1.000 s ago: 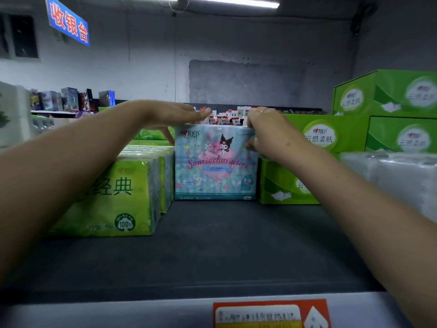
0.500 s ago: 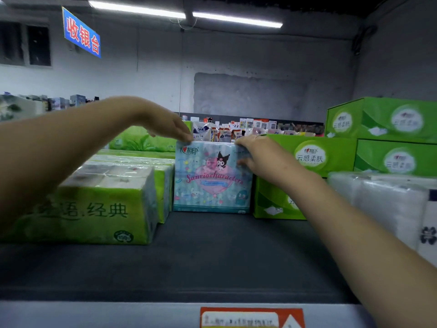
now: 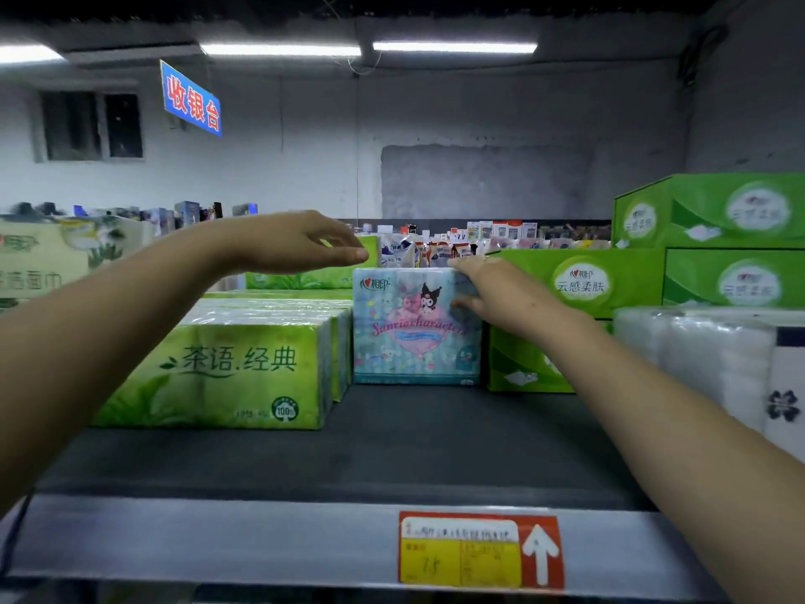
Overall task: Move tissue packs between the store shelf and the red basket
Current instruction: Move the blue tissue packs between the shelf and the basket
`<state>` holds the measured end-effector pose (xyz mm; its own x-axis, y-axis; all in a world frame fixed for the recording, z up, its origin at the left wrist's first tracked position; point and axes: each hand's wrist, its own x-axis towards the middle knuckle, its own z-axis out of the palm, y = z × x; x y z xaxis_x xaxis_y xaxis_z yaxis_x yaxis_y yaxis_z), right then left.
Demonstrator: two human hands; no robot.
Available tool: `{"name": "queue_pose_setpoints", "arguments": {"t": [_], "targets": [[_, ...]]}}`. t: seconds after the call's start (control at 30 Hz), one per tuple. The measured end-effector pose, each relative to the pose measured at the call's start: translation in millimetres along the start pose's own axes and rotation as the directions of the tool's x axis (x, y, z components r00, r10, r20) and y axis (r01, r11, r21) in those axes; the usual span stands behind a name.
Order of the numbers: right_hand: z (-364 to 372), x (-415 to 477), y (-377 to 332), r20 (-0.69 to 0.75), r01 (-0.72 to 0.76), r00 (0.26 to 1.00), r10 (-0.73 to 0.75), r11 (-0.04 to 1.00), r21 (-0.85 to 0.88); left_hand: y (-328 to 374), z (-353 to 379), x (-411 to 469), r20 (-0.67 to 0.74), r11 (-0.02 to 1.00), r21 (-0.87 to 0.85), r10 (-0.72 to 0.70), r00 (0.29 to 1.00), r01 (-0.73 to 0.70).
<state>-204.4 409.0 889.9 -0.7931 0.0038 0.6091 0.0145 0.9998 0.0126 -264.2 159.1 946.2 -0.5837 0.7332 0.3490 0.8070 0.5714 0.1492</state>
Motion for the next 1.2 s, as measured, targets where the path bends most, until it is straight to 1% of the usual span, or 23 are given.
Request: {"name": "queue_pose_setpoints", "arguments": {"t": [0.07,0.17,0.23,0.3,0.37,0.43,0.47,0.5,0.67,0.77,0.9,1.1,1.2], "targets": [[-7.2,-1.0,-3.5,-0.027,-0.013,1.0,0.014,0.998,0.058,-1.0,2.5,-15.5,-0.031,1.0,0.007,0.0,1.0,0.0],[-20.1,-3.9,-9.0,-0.062,-0.013,0.998,0.018,0.997,0.082,-7.3,4.3,-39.6,-0.104,0.999,-0.027,-0.041,0.994,0.038],[-29.4,-12.6,-11.0,-0.094,-0.013,0.995,0.031,0.981,0.192,-8.7,8.1,-53.8,-0.187,0.993,-0.085,-0.093,0.978,0.078],[-38.9,-27.6,-10.6,-0.136,-0.013,0.989,0.063,0.942,0.336,-8.0,13.3,-65.5,-0.279,0.98,-0.178,-0.137,0.951,0.089],[-47.6,-46.4,-9.8,-0.152,-0.029,0.981,0.12,0.868,0.496,-2.1,19.1,-77.0,-0.321,0.96,-0.267,-0.171,0.932,0.084],[-52.9,-67.3,-10.8,-0.106,-0.069,0.977,0.187,0.741,0.668,8.3,24.8,-87.1,-0.364,0.94,-0.333,-0.203,0.909,0.077],[-54.2,-77.7,-11.1,-0.08,-0.087,0.974,0.212,0.674,0.734,14.1,27.8,-92.0,-0.384,0.934,-0.352,-0.207,0.9,0.065],[-55.2,-88.1,-11.3,-0.069,-0.094,0.971,0.229,0.629,0.772,20.5,30.8,-97.1,-0.398,0.928,-0.37,-0.206,0.894,0.048],[-58.9,-134.8,-12.7,-0.064,-0.117,0.946,0.317,0.52,0.846,52.5,46.7,-126.8,-0.431,0.895,-0.446,-0.208,0.878,-0.007],[-59.2,-159.2,-20.6,-0.057,-0.128,0.933,0.357,0.474,0.871,63.3,58.8,-149.7,-0.442,0.868,-0.496,-0.241,0.864,-0.012],[-62.5,-188.8,-44.6,-0.027,-0.168,0.925,0.378,0.473,0.865,64.9,69.6,-183.1,-0.449,0.813,-0.579,-0.253,0.857,-0.064],[-80.4,-232.6,-93.3,-0.024,-0.206,0.909,0.415,0.5,0.841,53.2,63.9,-236.3,-0.447,0.779,-0.615,-0.215,0.868,-0.124],[-84.4,-255.4,-130.1,-0.017,-0.228,0.889,0.457,0.475,0.85,43.7,56.6,-271.5,-0.427,0.776,-0.618,-0.194,0.883,-0.128]]}}
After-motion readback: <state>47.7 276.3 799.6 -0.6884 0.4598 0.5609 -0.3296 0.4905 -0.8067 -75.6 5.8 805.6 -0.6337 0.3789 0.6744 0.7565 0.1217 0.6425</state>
